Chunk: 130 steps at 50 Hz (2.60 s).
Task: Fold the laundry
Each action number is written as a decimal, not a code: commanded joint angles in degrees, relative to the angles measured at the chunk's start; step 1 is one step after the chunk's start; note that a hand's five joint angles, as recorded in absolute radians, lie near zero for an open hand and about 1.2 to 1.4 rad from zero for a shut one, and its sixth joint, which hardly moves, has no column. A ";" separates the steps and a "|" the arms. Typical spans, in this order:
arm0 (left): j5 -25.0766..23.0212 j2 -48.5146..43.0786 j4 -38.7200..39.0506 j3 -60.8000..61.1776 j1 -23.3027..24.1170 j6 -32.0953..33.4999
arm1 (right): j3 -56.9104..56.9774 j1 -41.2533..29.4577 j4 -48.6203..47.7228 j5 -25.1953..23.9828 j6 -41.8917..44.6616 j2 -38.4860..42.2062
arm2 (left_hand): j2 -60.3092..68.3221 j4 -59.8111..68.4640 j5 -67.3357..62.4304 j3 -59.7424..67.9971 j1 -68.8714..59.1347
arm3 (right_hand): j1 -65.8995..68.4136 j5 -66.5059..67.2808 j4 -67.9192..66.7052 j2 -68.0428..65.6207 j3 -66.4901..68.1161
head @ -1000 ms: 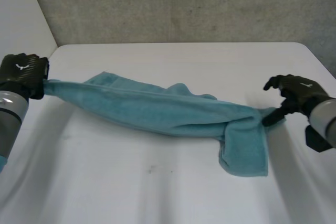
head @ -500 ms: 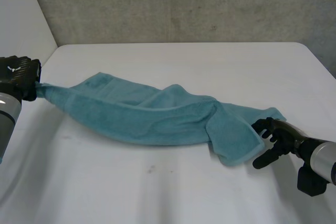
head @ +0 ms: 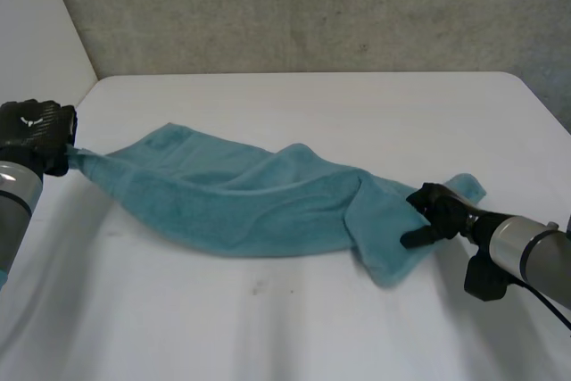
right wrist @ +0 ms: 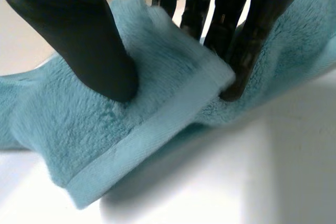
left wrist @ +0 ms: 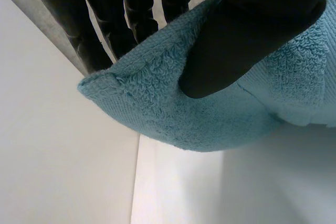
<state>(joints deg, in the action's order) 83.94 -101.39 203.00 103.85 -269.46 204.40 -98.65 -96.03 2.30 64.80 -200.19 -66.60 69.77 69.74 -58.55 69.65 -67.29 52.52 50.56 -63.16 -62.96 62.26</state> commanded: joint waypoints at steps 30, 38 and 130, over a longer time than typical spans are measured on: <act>-0.27 7.63 -13.94 -1.63 3.15 0.91 | 14.28 -0.48 19.85 19.84 74.13 -17.87 | 10.23 10.26 -11.45 10.35 -12.71 | 27.48 19.44 -16.84 -17.04 17.74; -0.27 -5.81 -13.34 -4.43 4.46 3.71 | 16.19 -1.97 19.59 20.37 76.79 -3.92 | 10.23 10.26 -11.45 10.35 -12.71 | 27.48 19.44 -16.84 -17.04 17.74; 7.29 -11.20 12.94 -1.19 10.00 2.67 | 0.12 0.49 -12.49 10.35 38.29 -1.87 | 10.23 10.26 -11.45 10.35 -12.71 | -0.22 -8.26 10.86 10.65 -9.96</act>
<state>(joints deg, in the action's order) 91.32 -112.59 215.95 102.40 -259.20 207.07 -97.83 -96.39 -9.61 75.45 -161.92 -68.96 69.81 69.76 -59.22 69.72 -68.07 32.35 26.89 -37.83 -37.59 37.80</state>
